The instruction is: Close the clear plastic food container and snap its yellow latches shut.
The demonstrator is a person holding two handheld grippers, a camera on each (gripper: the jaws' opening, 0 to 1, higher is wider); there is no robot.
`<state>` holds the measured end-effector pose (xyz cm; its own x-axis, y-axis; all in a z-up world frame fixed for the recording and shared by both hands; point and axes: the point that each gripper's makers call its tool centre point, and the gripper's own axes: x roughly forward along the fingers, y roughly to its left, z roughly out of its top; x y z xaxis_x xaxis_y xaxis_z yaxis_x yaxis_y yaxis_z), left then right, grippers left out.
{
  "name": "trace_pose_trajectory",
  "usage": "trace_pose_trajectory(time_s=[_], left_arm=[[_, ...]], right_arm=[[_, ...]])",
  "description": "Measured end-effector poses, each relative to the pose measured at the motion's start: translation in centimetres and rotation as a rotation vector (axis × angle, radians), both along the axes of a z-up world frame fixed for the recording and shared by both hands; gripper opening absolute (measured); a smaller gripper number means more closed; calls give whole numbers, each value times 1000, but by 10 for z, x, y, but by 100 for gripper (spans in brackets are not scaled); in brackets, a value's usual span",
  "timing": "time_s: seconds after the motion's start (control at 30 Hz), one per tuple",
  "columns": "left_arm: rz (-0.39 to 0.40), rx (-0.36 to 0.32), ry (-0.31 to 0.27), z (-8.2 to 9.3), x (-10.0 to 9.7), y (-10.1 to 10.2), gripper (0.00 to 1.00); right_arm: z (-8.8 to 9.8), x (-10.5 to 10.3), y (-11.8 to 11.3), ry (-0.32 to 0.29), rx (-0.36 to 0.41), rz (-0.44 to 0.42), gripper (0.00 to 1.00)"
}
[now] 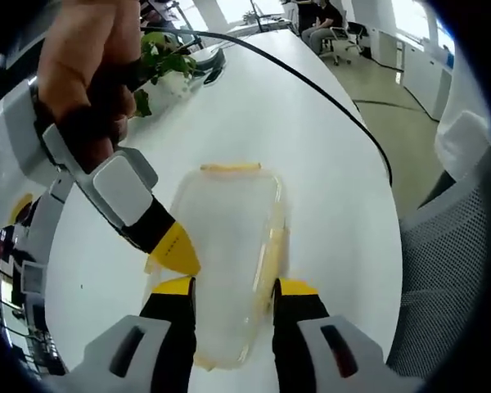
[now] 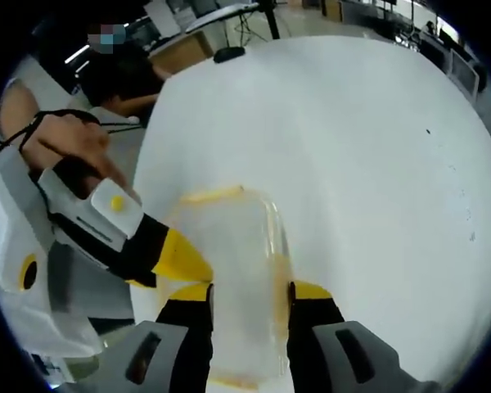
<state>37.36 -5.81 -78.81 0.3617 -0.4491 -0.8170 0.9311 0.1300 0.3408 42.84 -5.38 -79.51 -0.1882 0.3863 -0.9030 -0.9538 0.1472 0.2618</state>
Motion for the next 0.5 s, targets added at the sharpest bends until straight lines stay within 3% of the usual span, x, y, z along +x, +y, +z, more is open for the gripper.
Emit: trace_pose_trajectory(time_s=[0.5], left_arm=[[-21, 16, -29, -2, -2, -6, 38]], right_arm=[[3, 1, -5, -60, 8, -5, 35]])
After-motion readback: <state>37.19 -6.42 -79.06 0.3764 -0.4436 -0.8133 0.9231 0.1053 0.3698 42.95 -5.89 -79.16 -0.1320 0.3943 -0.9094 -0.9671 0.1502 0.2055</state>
